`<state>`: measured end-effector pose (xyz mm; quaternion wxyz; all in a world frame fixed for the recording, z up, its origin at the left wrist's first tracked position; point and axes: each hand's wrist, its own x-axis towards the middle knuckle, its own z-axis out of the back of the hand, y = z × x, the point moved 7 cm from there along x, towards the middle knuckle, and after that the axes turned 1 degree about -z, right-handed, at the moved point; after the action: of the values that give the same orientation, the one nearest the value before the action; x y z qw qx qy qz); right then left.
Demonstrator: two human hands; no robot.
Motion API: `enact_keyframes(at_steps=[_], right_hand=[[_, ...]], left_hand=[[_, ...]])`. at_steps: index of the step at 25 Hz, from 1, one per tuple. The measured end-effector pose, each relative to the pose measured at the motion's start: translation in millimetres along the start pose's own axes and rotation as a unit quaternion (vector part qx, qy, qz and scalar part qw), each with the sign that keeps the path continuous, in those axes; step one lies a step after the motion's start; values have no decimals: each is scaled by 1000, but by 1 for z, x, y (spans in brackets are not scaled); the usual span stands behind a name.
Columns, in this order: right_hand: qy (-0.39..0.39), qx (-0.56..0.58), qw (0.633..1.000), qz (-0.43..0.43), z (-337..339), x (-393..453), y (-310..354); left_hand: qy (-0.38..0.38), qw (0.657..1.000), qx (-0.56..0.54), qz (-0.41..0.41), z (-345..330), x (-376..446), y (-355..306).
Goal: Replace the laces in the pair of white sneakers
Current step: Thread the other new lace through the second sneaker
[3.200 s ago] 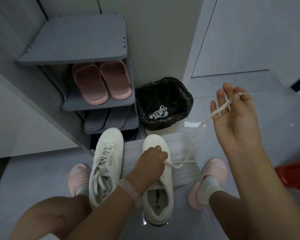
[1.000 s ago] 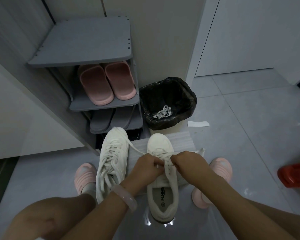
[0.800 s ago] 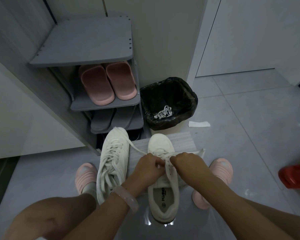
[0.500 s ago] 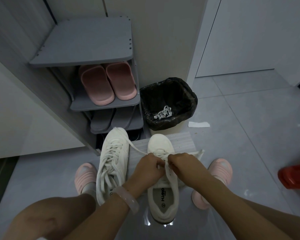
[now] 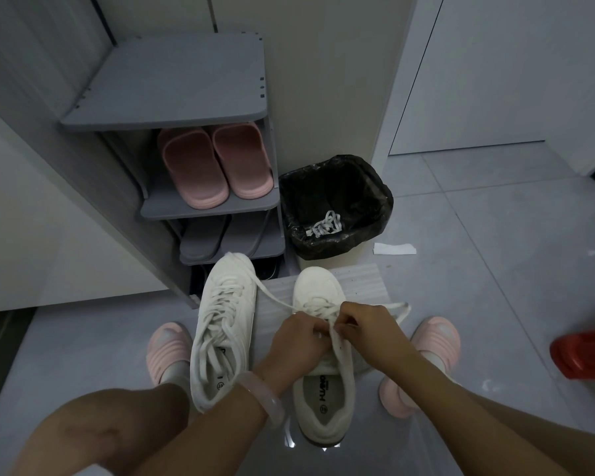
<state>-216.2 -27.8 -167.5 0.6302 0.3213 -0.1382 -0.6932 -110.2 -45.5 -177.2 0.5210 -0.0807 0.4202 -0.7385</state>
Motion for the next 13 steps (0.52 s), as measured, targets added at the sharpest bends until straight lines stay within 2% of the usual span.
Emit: enact_keyframes(at_steps=[3, 6, 8, 11, 13], right_hand=[[28, 42, 999, 14, 1, 3, 0], [114, -5, 993, -8, -7, 0, -1], [143, -45, 988, -41, -10, 0, -6], [149, -55, 986, -56, -12, 4, -7], [149, -50, 985, -65, -12, 4, -9]], left_hand=[[-7, 1000, 20, -15, 1, 2, -3], [7, 1000, -14, 10, 3, 5, 0], [-2, 999, -36, 24, 2, 5, 3], [-49, 994, -73, 62, 5, 1, 6], [-98, 976, -165, 103, 18, -1, 7]])
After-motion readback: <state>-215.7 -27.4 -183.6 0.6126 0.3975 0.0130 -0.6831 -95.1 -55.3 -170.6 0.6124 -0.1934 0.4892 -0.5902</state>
